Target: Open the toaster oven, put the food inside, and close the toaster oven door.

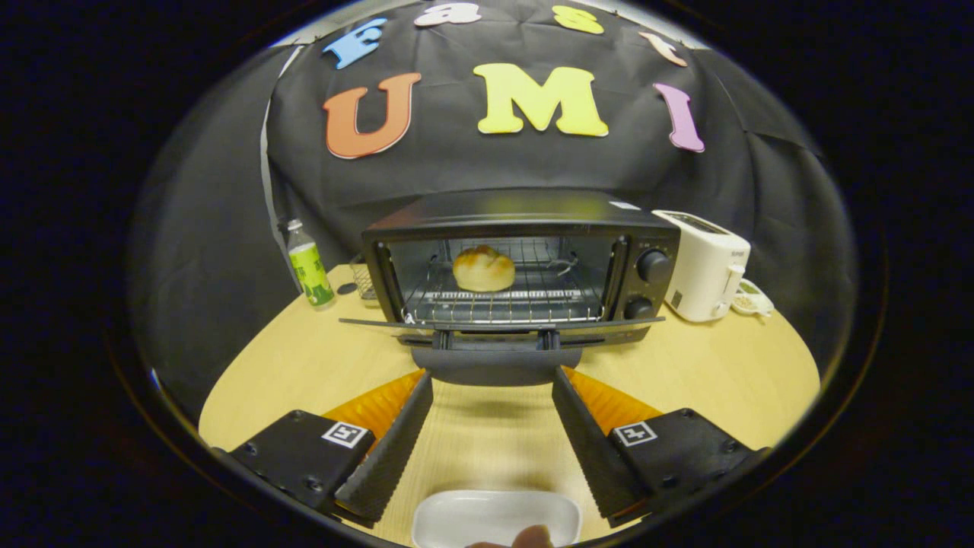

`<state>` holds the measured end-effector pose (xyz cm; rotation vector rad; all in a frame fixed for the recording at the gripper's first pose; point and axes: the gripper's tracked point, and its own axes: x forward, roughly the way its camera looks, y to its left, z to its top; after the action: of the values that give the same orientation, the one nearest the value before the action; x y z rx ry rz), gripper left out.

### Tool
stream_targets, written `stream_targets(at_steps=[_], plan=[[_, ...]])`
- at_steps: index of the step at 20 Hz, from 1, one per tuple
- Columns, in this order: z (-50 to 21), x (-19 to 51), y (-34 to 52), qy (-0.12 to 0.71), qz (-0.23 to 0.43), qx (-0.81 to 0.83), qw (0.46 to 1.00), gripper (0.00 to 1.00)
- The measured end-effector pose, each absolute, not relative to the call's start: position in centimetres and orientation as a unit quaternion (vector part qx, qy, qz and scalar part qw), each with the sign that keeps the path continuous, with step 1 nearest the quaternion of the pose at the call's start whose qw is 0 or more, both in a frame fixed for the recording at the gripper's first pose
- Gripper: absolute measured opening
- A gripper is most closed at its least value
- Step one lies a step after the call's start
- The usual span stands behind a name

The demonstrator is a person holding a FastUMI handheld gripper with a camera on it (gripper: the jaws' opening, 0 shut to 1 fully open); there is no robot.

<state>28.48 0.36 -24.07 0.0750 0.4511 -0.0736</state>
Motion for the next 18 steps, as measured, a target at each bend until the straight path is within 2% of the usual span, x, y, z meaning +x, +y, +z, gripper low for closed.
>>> stream_targets(at_steps=[10,18], plan=[[-20.5,31.7,-1.9,0.178,-0.055,0.031,0.982,1.0],[-15.6,28.8,-2.6,0.137,-0.057,0.019,0.989,1.0]])
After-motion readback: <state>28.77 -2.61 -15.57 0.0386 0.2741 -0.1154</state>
